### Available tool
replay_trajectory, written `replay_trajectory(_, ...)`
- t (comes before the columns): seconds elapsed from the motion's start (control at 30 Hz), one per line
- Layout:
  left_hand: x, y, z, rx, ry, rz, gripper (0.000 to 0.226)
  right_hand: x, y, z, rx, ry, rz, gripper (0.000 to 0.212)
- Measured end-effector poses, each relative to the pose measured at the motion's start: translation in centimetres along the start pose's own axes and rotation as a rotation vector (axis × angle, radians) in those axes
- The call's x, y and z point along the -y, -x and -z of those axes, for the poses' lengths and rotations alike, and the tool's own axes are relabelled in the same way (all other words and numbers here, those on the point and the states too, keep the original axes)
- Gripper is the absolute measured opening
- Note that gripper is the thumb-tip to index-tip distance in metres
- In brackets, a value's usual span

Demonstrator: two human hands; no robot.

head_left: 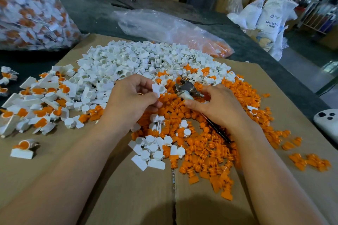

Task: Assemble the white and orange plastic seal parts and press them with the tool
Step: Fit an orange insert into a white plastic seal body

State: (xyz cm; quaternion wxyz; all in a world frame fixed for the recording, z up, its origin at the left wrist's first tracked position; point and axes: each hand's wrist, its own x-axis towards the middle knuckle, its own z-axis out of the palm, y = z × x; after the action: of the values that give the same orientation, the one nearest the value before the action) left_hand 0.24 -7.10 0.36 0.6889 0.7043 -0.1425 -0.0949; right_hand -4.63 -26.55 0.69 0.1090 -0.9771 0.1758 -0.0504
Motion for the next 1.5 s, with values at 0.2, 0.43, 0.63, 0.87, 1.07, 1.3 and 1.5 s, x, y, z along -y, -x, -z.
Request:
replay_trajectory(0.2,-0.1,-0.1,0.1,-0.011,0.073,0.024,0.027,1.6,0.7,0.6,-0.416,-0.214,0.248,0.034)
replay_trajectory(0.43,-0.3,0.1,-0.2,0.017,0.080,0.018,0.026,4.2,0.5,-1.0,-0.284,0.015,0.534,0.023)
replay_trajectory(0.63,-0.3,0.0,-0.2,0.036,0.096,0.019,0.027,4.5,0.2,-1.7,-0.299,0.064,0.492,0.024)
replay_trajectory(0.87,-0.2,0.0,-0.2,0.036,0.096,0.022,0.025,4.4,-0.1,-2.3,-0.334,0.099,0.491,0.028)
replay_trajectory(1.07,-0.4,0.1,-0.3,0.023,0.127,0.038,0.025,3.7,0.3,-0.9,-0.352,-0.239,0.393,0.021)
replay_trajectory(1.3,-0.5,0.3,-0.5,0.035,0.137,0.048,0.018,3.4,1.7,0.4,-0.259,-0.790,0.252,0.027)
replay_trajectory(1.5,-0.1,0.4,-0.8,0.040,0.078,0.028,0.018,4.0,2.0,-0.1,-0.259,-0.818,0.299,0.023)
